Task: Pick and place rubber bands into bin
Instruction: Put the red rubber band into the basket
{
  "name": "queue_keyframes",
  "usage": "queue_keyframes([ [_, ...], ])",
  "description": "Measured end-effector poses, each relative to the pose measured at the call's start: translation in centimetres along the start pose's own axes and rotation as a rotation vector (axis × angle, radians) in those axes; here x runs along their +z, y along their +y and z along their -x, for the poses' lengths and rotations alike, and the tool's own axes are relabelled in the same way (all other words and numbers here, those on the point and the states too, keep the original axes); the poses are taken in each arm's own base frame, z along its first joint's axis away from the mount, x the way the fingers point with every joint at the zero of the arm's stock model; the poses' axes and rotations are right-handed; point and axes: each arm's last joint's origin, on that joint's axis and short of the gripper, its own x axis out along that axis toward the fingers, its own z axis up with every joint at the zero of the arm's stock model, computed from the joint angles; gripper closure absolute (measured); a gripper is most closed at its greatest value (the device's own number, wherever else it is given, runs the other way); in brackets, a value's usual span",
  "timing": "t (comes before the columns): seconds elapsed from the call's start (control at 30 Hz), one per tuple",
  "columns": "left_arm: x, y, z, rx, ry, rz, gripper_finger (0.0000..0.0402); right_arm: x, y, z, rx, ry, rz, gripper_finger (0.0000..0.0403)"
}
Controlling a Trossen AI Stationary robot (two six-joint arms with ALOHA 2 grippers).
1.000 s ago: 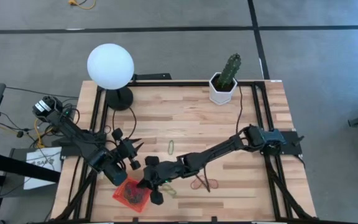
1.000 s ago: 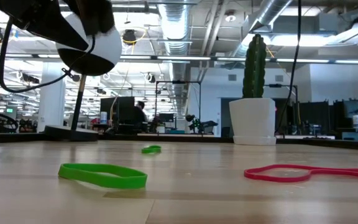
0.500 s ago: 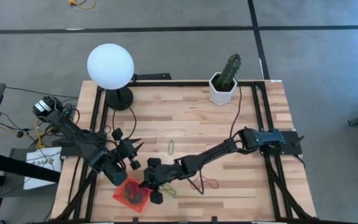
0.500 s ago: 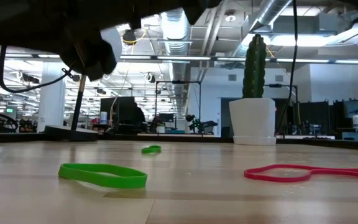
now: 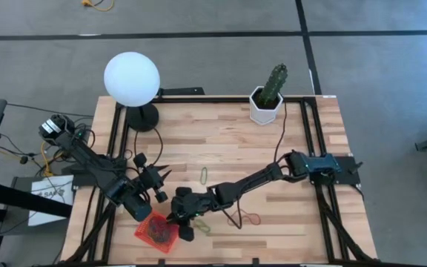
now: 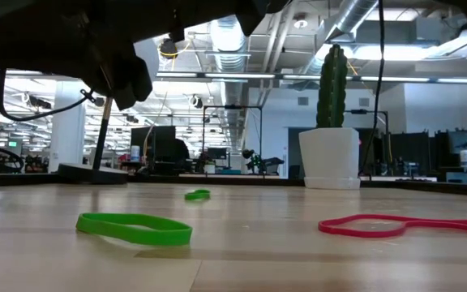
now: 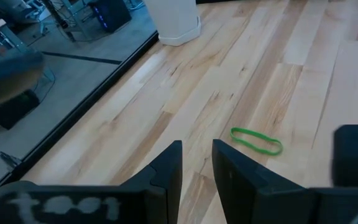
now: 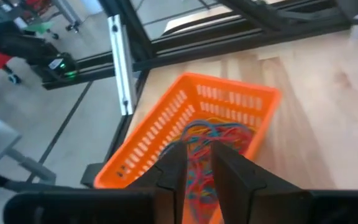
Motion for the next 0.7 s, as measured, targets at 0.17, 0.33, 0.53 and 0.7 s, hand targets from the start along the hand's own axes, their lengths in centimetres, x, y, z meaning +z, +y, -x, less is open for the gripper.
queue_keyframes([
  [0.17,0.0,-0.1,0.0,-0.012,0.006,0.012,0.0324,-0.2,0.7,0.1,0.061,0.029,-0.077,0.0333],
  [0.33,0.1,-0.6,0.0,-0.093,0.064,-0.009,0.0324,1.7,2.0,2.7,0.279,0.201,-0.173,0.0333],
  [0.53,1.6,-2.2,0.2,-0.237,-0.003,0.028,0.0324,4.4,4.9,8.8,0.241,0.368,-0.161,0.0333],
  [0.7,4.1,-3.6,0.4,-0.451,-0.104,0.104,0.0324,6.4,7.9,16.5,0.005,0.430,-0.055,0.0333],
])
